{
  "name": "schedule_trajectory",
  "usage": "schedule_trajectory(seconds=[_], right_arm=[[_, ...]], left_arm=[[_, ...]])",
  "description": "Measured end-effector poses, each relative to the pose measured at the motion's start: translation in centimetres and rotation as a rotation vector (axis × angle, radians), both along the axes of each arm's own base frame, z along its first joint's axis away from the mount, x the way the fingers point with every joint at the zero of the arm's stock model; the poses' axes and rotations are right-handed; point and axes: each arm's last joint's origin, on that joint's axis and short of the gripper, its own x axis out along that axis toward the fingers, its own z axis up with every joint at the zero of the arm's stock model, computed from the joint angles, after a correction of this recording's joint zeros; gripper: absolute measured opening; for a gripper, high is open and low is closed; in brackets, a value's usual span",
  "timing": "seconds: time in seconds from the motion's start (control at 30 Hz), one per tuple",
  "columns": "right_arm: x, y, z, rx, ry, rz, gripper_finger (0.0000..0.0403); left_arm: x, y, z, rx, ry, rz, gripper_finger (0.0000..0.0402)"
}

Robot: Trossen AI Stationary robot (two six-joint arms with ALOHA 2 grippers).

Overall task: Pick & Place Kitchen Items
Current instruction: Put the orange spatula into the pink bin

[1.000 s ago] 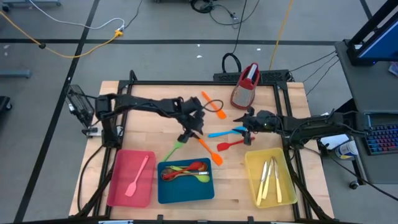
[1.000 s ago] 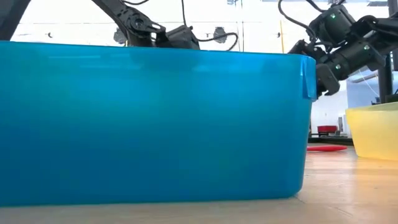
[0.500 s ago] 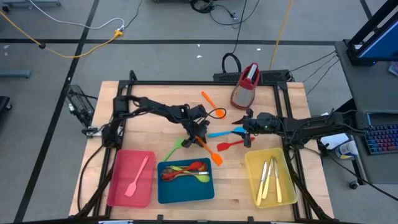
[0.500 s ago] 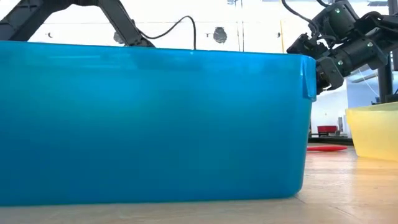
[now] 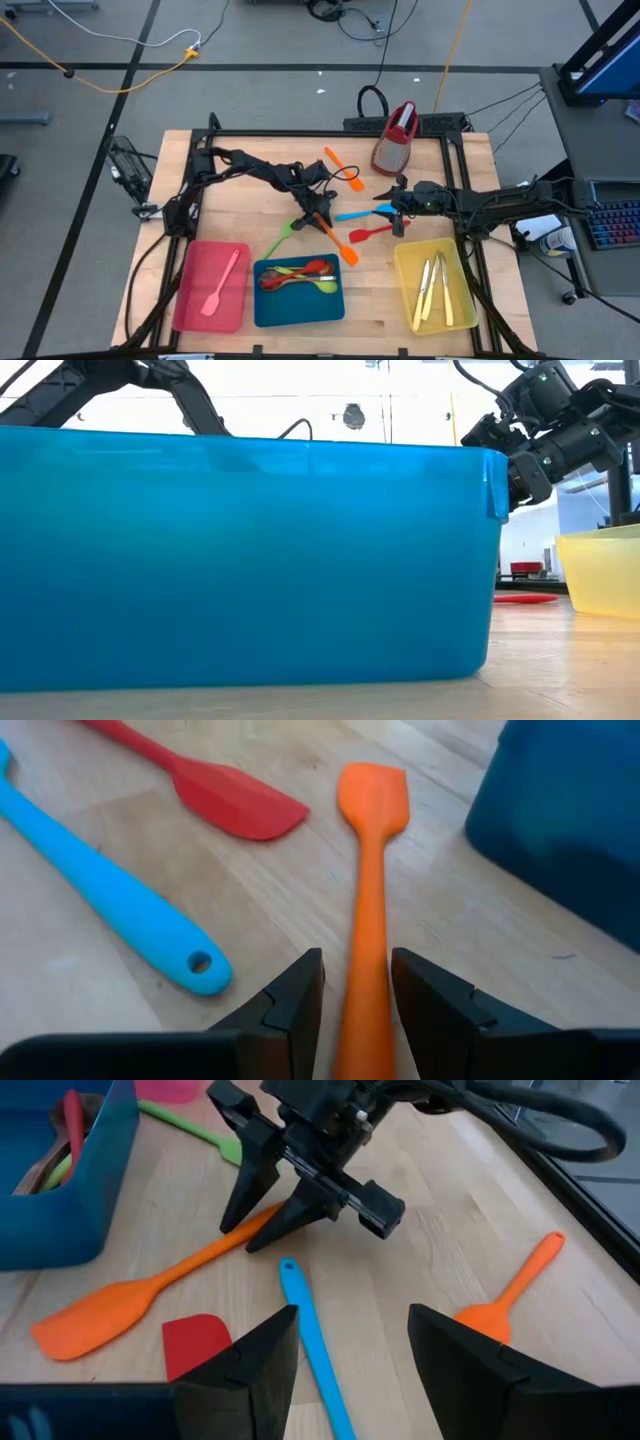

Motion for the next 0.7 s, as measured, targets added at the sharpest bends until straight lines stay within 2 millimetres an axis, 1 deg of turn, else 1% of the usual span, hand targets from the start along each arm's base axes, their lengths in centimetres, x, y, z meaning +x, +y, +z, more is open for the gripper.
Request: schedule_trajectory(seconds=[0.1,0.17,0.33,0.5,0.7], right_arm=[[0.0,0.0,0.0,0.0,-0.001,0.0,0.0182],[0.0,0.0,0.1,-0.001,-0.006,0.0,0.0182],[0.2,0.0,0.4,-0.007,-0.045,0.0,0.0182],[0.3,0.0,0.8,-0.013,-0.087,0.0,0.0182],[0.4,-0.1,1.2,-0.006,-0.131,-0.005,0.0182]], left_arm=[[0.0,0.0,-0.3,0.001,-0.024,-0.025,0.0129],[0.0,0.0,-0.3,0.006,-0.032,-0.028,0.0118],[0.1,0.3,-0.2,-0.003,-0.043,-0.018,0.0046],[0.1,0.6,-0.2,-0.057,-0.002,0.048,0.0044],[0.4,0.4,-0.1,-0.077,-0.023,0.046,0.0044]])
